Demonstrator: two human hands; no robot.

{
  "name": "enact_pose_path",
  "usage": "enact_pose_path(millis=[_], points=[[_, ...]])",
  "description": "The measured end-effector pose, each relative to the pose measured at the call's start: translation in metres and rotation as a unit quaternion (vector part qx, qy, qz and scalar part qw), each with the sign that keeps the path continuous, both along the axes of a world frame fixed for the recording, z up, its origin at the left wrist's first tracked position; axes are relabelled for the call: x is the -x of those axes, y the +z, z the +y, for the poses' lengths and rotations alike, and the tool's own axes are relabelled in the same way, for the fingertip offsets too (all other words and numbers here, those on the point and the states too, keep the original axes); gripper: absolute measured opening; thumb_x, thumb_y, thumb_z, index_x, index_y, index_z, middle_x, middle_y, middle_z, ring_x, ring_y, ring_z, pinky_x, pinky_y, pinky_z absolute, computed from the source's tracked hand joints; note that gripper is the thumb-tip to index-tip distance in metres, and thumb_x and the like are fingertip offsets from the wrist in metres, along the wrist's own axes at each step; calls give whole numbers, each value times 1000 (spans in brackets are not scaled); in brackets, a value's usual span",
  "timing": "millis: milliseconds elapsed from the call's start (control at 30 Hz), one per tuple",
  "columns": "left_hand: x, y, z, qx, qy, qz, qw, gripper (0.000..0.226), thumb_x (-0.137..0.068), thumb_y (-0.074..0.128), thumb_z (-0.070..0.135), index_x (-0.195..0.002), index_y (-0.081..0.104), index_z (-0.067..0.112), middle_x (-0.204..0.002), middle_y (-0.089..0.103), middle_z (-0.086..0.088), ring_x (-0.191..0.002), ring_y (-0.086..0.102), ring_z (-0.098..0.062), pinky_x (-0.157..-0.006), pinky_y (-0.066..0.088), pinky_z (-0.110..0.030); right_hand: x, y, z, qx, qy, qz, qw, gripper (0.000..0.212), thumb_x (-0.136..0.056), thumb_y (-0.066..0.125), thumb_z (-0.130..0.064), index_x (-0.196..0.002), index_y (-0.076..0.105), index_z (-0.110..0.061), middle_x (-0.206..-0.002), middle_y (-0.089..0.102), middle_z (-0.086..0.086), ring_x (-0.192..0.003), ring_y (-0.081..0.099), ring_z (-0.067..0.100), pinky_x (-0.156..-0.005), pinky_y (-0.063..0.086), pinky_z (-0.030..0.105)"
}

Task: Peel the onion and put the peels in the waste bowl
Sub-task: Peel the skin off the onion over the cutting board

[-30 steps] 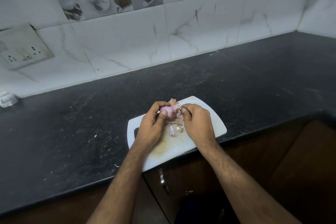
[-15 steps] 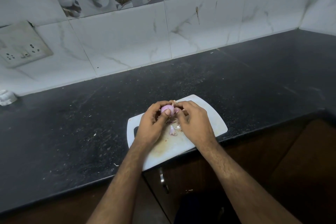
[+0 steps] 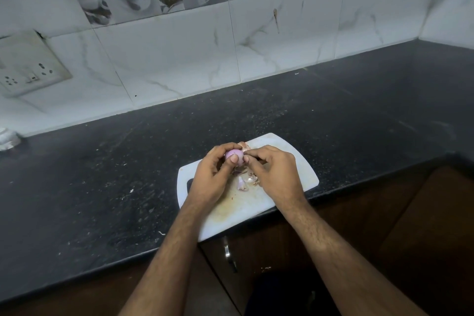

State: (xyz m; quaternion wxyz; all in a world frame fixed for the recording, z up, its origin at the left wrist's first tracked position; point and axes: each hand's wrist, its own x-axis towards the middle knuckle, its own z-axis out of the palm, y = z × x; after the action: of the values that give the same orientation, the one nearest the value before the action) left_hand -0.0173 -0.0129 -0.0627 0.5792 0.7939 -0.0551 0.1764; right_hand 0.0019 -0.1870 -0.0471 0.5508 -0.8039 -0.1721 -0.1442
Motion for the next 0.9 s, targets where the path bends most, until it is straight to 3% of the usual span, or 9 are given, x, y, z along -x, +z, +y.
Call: enact_pose_path(millis=[267, 400, 633, 900], points=[[2, 0, -2, -5, -12, -17, 1000, 23, -103, 64, 32, -124, 69, 25, -127, 70, -3, -121, 68, -28, -105, 56, -57, -4, -1, 2, 6, -9, 50, 999, 12, -96, 70, -20, -105, 77, -20, -83, 72, -16, -76, 69, 0, -63, 63, 29], [4, 4, -4, 19, -24, -17, 999, 23, -103, 67, 16, -125, 67, 16, -123, 73, -1, -119, 69, -24, -104, 58, -45, -3, 1, 0, -16, 6, 57, 998, 14, -97, 71, -23, -109, 78, -20, -81, 70, -20, -78, 70, -5, -61, 62, 24], [8, 8, -6, 54, -27, 1, 998, 23, -99, 72, 10, -119, 68, 20, -117, 74, 8, -116, 70, -14, -93, 58, -26, -3, 1, -1, -34, 11, 74, 997, 16, -95, 74, -21, -110, 79, -19, -83, 74, -15, -75, 71, -3, -53, 59, 21], [9, 9, -5, 58, -29, 4, 998, 22, -100, 72, 12, -121, 68, 17, -121, 73, 2, -118, 70, -19, -96, 59, -31, -4, 2, -4, -26, 10, 75, 997, 15, -93, 77, -22, -107, 80, -19, -78, 74, -15, -72, 72, -1, -54, 60, 21]])
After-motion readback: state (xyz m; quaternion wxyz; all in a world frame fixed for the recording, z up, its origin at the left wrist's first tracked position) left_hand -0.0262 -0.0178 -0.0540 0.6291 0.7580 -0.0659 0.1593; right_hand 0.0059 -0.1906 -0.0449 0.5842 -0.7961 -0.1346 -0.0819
